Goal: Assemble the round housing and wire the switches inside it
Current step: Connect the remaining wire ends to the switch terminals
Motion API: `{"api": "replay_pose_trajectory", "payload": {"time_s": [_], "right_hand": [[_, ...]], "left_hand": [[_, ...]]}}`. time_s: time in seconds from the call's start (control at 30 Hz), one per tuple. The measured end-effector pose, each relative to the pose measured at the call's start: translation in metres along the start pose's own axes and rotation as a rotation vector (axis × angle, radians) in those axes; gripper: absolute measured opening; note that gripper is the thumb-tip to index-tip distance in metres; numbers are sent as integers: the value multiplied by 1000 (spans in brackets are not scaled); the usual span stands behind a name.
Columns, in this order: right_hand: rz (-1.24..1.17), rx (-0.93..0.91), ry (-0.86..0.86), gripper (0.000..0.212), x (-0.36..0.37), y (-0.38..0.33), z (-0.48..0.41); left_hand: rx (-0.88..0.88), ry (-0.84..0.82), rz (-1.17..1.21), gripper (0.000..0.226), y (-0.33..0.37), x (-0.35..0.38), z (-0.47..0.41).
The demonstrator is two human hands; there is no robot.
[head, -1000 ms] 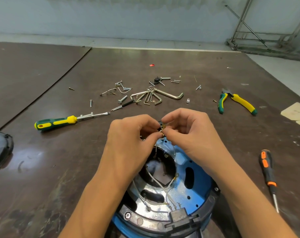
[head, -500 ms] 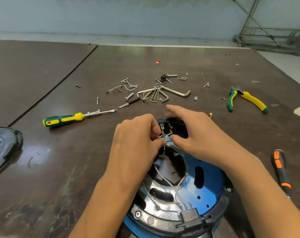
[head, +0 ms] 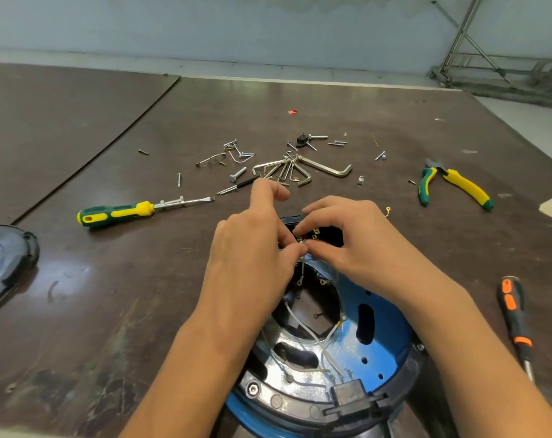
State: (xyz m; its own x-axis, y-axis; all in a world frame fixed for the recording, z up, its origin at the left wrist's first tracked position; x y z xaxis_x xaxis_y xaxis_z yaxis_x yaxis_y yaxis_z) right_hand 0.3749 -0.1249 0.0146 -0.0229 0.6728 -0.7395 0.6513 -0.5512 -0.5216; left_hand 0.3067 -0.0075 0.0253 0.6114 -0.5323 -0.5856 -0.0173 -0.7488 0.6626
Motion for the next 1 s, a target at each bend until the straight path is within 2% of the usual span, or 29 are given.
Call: {"api": "replay_pose_trajectory", "payload": {"time_s": [0.23,0.37,0.5,0.63,0.8,1.0], "right_hand": [[-41,-3,24,18,-5,-3,1],[-86,48,89,21,-14,2,-1],[-81,77,90,19,-16,3,-1],[-10,126,81,33,-14,12,-1],[64,78,-5,46,-4,9,1],[55,69,-43,46,-1,9,-1]], "left_hand": [[-11,-11,-42,41,-7,3,-1],[-13,-4,-29,16,-5,0,-3],[-1,-29,-48,17,-3,0,-3],[13,-48,-107,15,-4,3,-3],[69,-56,-228,15,-4,7,-1],[68,-51,-252,14,-7,8,-2]]}}
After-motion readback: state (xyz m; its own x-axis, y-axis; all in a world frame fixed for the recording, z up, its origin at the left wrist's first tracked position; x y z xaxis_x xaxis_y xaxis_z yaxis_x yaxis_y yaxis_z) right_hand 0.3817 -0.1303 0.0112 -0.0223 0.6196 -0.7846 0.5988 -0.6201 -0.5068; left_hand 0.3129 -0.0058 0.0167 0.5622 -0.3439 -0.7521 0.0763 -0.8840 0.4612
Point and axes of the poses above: each hand's wrist, its own z-axis away from the middle knuckle, its own x-axis out of the palm, y = z × x, the point moved 8 cm from there along -z, towards the middle knuckle, and after that the axes turned 13 degrees about y, right-handed, at the moved point
